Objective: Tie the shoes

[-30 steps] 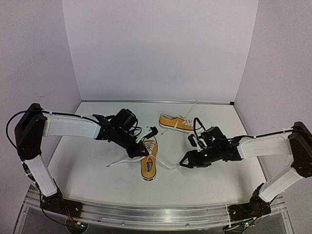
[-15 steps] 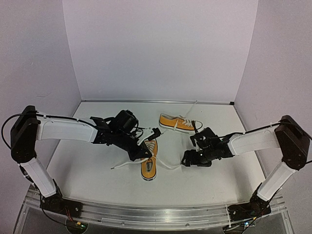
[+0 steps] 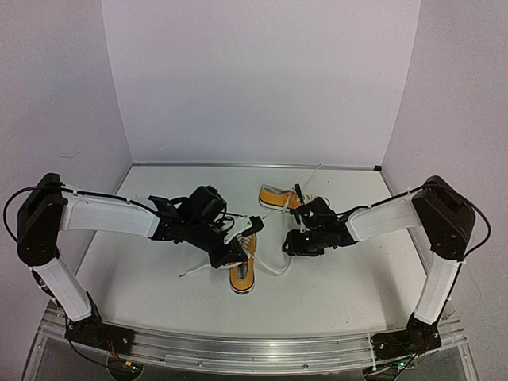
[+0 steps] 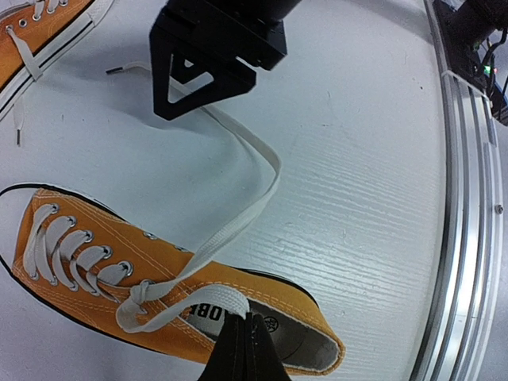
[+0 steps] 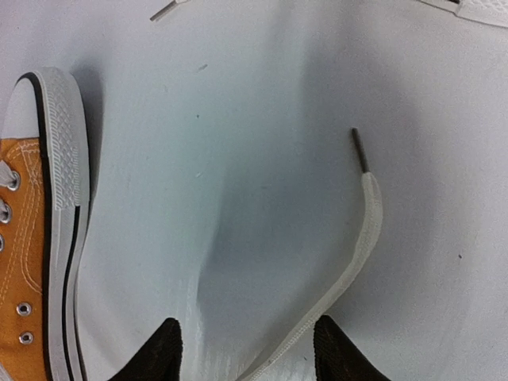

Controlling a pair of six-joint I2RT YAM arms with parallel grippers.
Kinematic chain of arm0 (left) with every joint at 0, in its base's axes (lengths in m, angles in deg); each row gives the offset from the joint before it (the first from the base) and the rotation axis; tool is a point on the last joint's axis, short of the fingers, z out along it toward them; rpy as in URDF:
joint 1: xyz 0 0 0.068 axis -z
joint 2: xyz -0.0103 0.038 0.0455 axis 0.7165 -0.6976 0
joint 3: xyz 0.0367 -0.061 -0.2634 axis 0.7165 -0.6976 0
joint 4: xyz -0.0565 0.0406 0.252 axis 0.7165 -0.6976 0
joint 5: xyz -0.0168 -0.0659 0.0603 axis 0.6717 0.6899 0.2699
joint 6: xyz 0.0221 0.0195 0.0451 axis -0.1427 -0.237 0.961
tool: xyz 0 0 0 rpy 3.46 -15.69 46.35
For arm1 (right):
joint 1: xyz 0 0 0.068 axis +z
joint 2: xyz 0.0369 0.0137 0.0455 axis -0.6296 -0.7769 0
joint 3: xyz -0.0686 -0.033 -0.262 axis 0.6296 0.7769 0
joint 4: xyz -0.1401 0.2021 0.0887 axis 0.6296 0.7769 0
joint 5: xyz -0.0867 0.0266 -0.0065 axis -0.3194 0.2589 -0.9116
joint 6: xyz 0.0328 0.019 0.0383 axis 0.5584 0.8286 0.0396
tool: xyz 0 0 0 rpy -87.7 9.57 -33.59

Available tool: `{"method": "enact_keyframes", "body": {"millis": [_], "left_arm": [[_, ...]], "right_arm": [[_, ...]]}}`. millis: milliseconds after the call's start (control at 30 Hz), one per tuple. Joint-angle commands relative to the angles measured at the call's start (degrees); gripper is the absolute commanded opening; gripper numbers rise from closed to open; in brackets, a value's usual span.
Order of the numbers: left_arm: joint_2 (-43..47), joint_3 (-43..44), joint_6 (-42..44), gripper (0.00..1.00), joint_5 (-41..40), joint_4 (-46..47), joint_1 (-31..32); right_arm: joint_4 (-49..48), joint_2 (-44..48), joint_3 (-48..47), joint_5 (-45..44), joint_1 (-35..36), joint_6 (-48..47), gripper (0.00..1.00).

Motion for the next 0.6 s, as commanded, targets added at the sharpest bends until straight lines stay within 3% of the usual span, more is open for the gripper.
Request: {"method": "enact_keyframes", "body": {"millis": [0, 100, 167, 200, 567], "left_arm": [[1.79, -1.30, 4.18, 0.00, -1.94, 3.10, 1.02], [1.67, -1.86, 7.13, 0.00, -4.08, 3.21, 1.98], [1.52, -1.95, 9.09, 0.00, -5.96, 3.21, 2.98], [1.42, -1.91, 10.00, 0.00, -6.94, 3.13, 3.42], [4.38, -1.08, 18.74, 0.00, -15.40, 4.20, 6.79]], "right_arm": [[5.26, -5.40, 0.53, 0.01, -0.25, -0.68, 0.42], [4.87, -5.80, -0.02, 0.75, -0.26, -1.08, 0.26], [4.87, -5.38, -0.82, 1.38, -0.35, -1.52, 0.03], [4.92, -5.06, -1.35, 1.58, -0.39, -1.77, 0.00], [6.24, 2.10, -7.88, 5.28, -0.61, -5.97, 0.00]]}}
